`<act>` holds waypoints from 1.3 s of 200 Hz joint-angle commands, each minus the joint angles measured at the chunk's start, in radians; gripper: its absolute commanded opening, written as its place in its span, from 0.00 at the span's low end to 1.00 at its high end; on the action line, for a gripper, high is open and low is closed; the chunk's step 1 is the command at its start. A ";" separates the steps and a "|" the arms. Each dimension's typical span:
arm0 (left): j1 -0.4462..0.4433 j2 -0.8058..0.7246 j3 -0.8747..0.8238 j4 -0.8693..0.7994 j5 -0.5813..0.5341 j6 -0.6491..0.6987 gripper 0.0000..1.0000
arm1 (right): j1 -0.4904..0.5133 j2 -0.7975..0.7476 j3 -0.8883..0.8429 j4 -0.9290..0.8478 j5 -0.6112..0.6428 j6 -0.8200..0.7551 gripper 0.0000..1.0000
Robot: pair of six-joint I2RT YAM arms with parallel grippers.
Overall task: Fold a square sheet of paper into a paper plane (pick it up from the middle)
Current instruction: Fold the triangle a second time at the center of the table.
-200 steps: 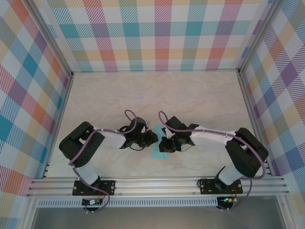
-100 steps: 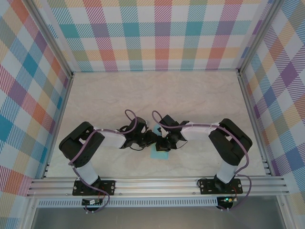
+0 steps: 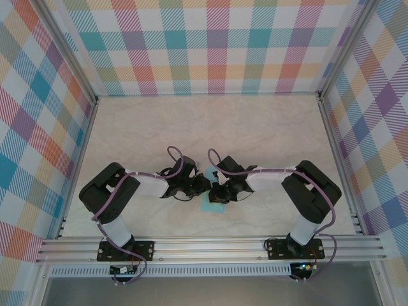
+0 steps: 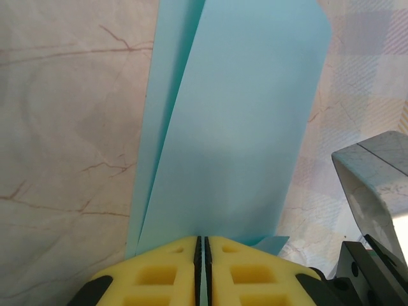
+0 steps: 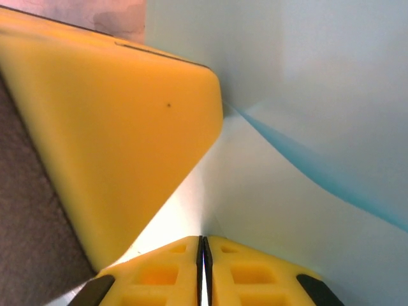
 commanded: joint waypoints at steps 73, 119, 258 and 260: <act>-0.009 0.033 -0.026 -0.106 -0.081 0.031 0.13 | -0.022 -0.093 -0.155 -0.058 -0.012 0.070 0.16; -0.008 0.031 -0.023 -0.110 -0.080 0.032 0.13 | -0.023 -0.147 -0.251 -0.006 -0.052 0.091 0.18; -0.010 0.023 -0.018 -0.110 -0.088 0.034 0.13 | -0.035 -0.196 0.013 -0.138 -0.032 0.027 0.20; -0.010 0.023 -0.017 -0.111 -0.088 0.033 0.13 | -0.036 -0.193 0.015 -0.136 -0.030 0.029 0.20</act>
